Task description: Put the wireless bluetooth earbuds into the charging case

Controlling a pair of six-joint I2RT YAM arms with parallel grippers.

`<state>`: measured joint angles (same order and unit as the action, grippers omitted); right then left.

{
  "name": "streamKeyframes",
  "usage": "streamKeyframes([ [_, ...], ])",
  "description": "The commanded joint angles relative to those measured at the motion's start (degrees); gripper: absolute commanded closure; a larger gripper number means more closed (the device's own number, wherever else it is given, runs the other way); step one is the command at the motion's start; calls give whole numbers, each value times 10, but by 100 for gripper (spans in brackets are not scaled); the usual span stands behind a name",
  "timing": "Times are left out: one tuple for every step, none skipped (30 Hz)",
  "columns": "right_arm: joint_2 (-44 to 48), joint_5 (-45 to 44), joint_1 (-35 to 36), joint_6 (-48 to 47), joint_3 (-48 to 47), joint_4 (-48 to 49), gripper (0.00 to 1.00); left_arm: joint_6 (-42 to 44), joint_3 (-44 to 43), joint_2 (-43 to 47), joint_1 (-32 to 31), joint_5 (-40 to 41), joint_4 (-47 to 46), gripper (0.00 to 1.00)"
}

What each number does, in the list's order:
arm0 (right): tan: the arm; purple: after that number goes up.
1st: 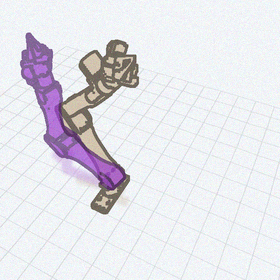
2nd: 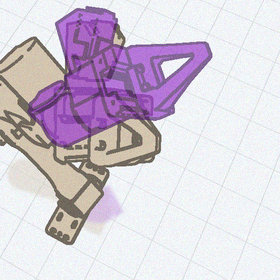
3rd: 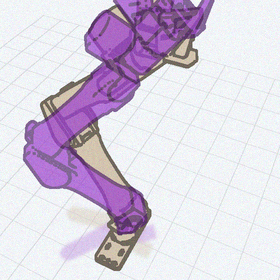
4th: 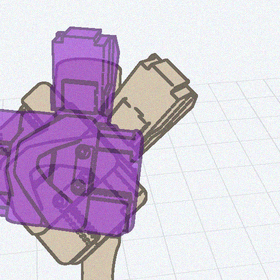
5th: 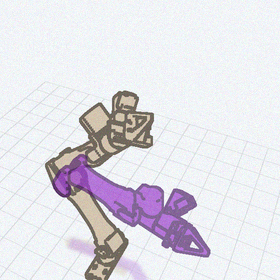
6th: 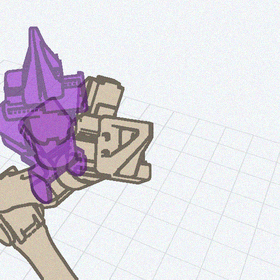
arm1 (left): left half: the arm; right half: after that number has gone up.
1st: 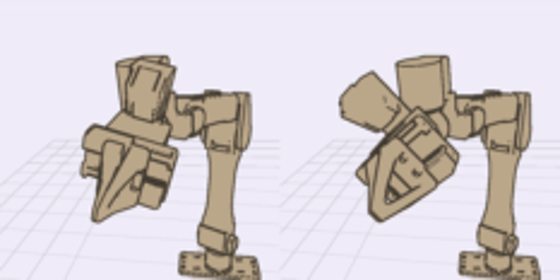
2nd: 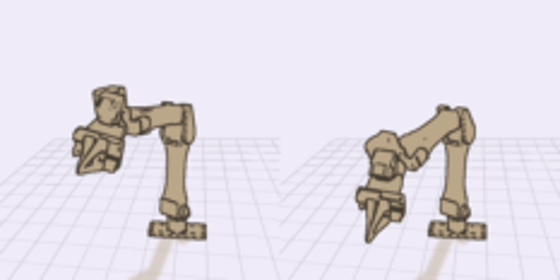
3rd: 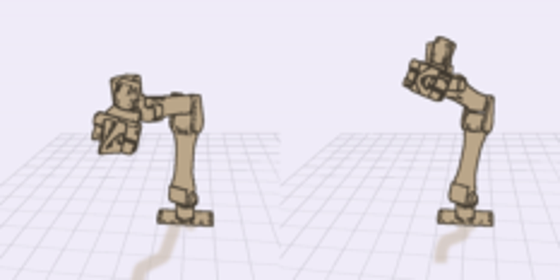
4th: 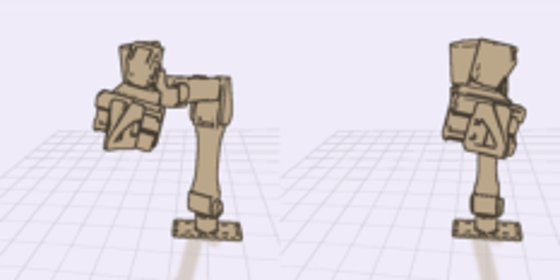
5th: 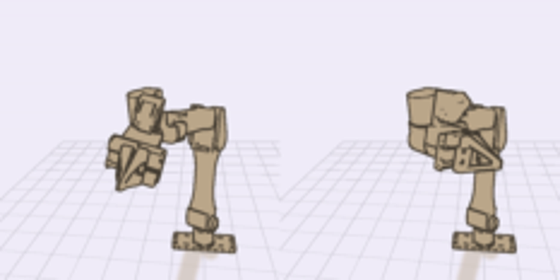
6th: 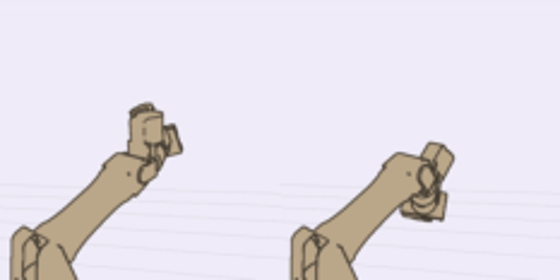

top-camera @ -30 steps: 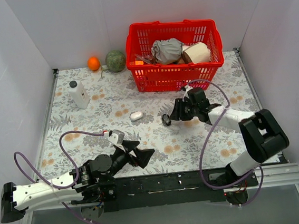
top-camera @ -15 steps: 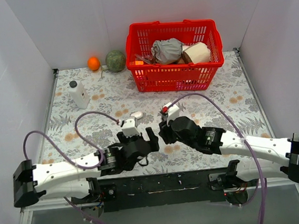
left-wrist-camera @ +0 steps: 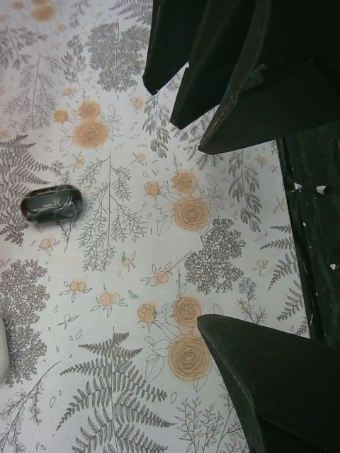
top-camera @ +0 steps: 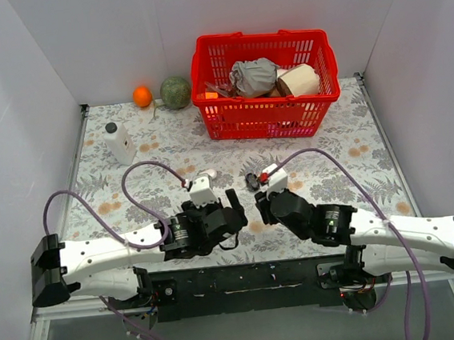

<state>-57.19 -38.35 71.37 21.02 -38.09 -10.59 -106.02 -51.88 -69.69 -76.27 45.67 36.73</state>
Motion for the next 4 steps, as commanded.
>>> streamKeyframes([
  [63, -13, 3, 8, 32, 30, 52, -37, 20, 38, -1, 20, 6, 2],
  [70, -15, 3, 8, 37, 27, 52, -62, 8, 31, -1, 24, 43, 2],
  [85, -15, 3, 9, 39, 22, 52, -75, -1, 15, -1, 28, 64, 2],
  [93, -20, 3, 14, 39, 14, 51, -86, -8, 8, -1, 32, 82, 2],
])
